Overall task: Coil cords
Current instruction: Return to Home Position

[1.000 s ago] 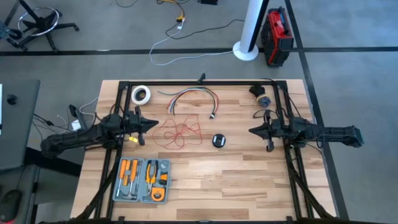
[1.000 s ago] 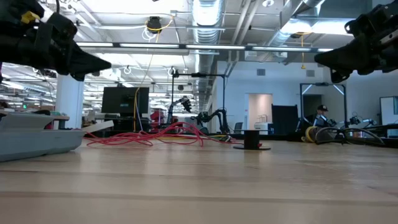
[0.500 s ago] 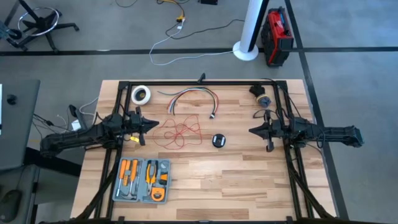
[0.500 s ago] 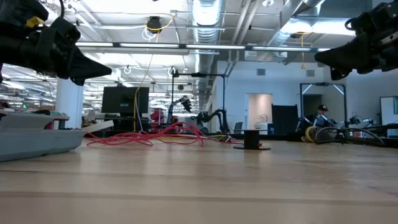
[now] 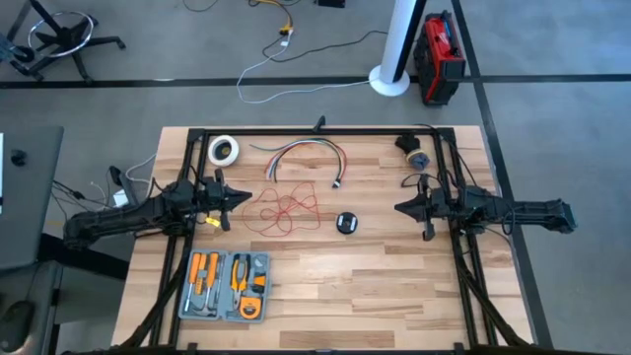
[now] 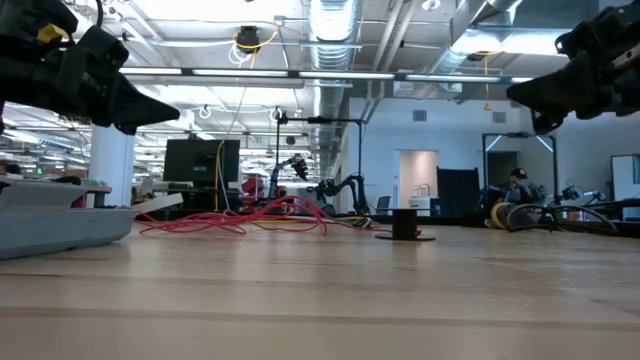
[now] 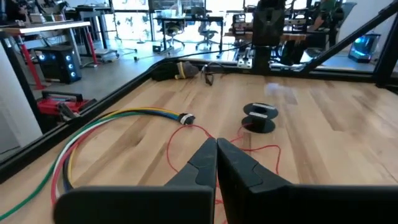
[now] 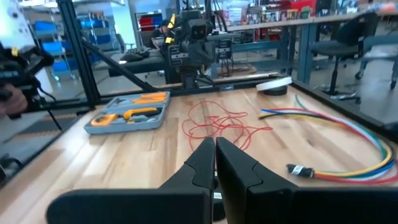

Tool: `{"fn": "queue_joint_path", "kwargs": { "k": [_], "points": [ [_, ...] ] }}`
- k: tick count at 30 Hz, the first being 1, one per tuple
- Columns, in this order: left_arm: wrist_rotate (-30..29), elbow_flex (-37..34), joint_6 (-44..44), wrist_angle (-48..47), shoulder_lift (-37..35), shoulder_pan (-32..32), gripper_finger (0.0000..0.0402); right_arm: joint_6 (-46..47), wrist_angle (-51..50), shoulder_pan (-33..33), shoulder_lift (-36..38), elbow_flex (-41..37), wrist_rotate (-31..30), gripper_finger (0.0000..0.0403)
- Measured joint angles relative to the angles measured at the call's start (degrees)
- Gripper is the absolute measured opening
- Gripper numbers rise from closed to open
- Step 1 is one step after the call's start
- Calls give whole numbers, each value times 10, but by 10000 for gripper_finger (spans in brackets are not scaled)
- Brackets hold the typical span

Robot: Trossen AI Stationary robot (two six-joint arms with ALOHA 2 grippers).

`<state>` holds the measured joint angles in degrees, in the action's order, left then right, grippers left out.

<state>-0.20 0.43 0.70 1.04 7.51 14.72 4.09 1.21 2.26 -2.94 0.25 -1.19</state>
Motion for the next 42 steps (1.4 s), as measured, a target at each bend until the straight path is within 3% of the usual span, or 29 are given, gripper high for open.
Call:
{"fn": "queue_joint_path", "kwargs": {
  "k": [5, 42],
  "points": [
    [-4, 0, -2, -1, 0, 0, 0, 34, 0, 0, 0, 0, 0, 24],
    [-4, 0, -3, -2, 0, 0, 0, 36, -1, 0, 0, 0, 0, 24]
  ]
}}
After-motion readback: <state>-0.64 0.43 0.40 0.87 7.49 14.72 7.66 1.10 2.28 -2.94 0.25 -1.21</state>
